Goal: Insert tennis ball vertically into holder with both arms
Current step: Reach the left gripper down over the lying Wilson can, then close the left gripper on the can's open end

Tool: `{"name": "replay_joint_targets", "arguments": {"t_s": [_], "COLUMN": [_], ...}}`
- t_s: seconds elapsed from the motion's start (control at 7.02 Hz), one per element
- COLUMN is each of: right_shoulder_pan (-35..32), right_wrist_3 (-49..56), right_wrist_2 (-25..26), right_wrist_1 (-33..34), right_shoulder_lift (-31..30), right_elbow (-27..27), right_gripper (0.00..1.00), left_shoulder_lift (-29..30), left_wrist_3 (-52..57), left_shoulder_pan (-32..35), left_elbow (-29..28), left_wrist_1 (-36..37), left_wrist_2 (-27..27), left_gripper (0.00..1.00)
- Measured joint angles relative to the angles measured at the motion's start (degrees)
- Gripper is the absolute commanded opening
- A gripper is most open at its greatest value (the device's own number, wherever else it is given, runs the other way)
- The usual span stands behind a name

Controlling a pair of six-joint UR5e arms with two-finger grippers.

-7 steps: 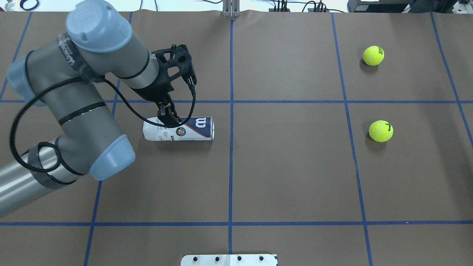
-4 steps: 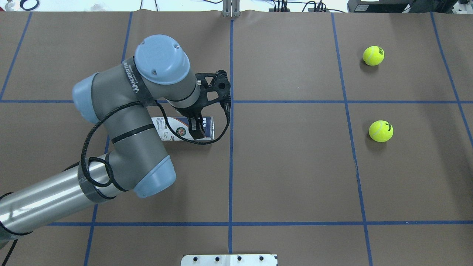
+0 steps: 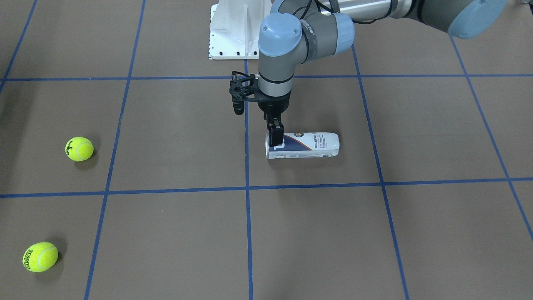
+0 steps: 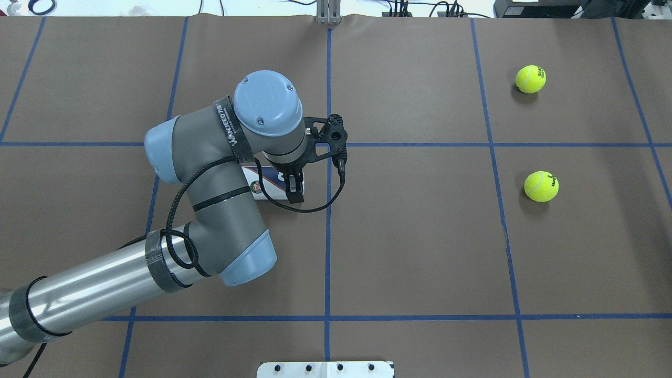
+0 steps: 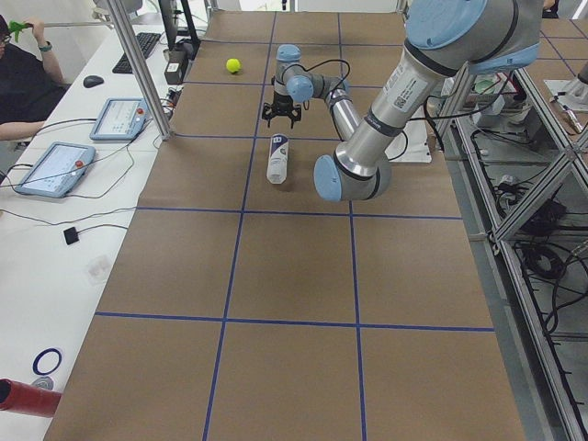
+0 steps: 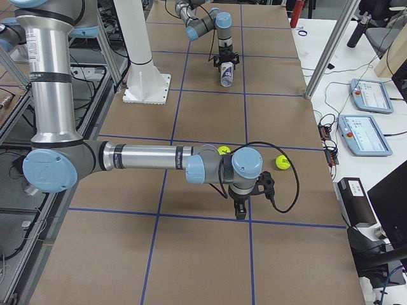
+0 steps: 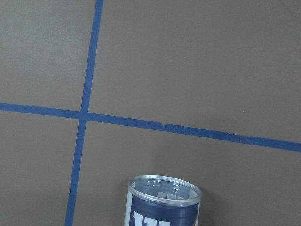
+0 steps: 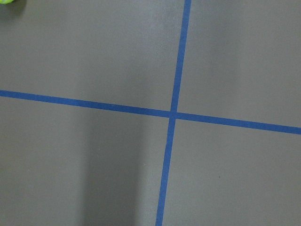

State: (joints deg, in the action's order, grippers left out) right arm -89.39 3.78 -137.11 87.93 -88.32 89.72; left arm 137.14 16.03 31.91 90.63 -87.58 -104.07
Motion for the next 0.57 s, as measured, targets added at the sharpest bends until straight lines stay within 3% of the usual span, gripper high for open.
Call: {"name": "replay_joint_targets", "arguments": {"t_s": [0.57], "right_shoulder_pan": [0.0], "right_wrist_3": [0.0], "right_wrist_2": [0.0], "right_wrist_1": [0.0], "right_shoulder_lift": [0.0], "right_elbow": [-0.2], "right_gripper": [0.99], "left_shoulder_lift": [0.8], "left_wrist_3": [0.4], "left_shoulder_pan": [-0.6], "left_elbow": [-3.1], "left_wrist_1": [-1.0], "left_wrist_2": [0.9], "left_gripper": [0.99]}}
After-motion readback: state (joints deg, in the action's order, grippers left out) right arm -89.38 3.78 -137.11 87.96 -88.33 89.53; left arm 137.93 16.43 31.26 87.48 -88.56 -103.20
